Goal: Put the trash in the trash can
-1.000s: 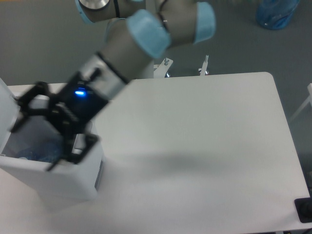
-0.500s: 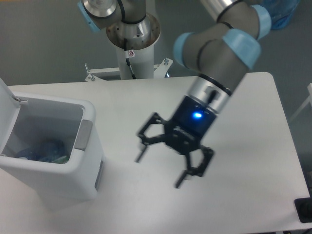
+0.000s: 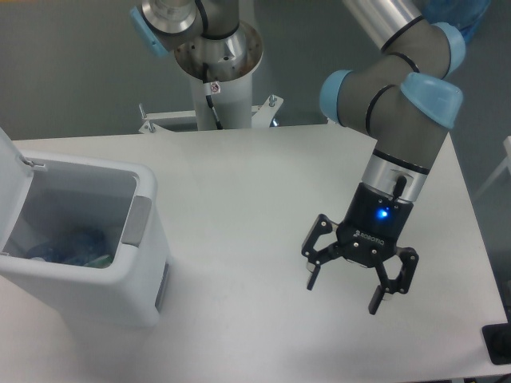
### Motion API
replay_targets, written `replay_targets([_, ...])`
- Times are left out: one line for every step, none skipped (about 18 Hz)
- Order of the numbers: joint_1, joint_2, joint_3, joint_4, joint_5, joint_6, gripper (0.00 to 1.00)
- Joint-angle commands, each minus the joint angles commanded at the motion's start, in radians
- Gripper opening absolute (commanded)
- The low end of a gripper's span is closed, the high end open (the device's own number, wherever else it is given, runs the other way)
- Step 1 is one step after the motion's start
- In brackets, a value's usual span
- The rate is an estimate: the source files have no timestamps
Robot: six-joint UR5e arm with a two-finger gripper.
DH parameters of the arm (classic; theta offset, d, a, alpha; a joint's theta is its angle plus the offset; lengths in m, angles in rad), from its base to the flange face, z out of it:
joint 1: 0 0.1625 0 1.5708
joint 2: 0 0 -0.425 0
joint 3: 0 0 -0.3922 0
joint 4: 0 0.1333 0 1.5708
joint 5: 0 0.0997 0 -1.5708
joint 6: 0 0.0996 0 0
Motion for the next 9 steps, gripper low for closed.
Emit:
replay_targets([-0.002,0.003,-0.005,-0.012,0.052,0.047,1.00])
replay_targets([-0.003,0.008,-0.005,-0.037,0.121,0.092,1.00])
replay_targets([-0.005,0.009,-0.002,-0.064,0.206,0.129,1.00])
replay_targets([-0.012,0.011,0.006,-0.083,0.280,0.166,1.00])
replay_targets([-0.021,0.011,0.006,-0.089,0.333,0.201,1.00])
replay_targets([-0.029,0.009,0.005,-0.091,0.367,0.233,1.00])
replay_targets([-0.031,0.011,0.005,-0.094,0.399,0.258,1.00])
replay_targets([-0.032,0.011,0.005,-0.095,0.433,0.273,1.00])
replay_targets([-0.032,0.011,0.005,-0.104,0.474,0.276,1.00])
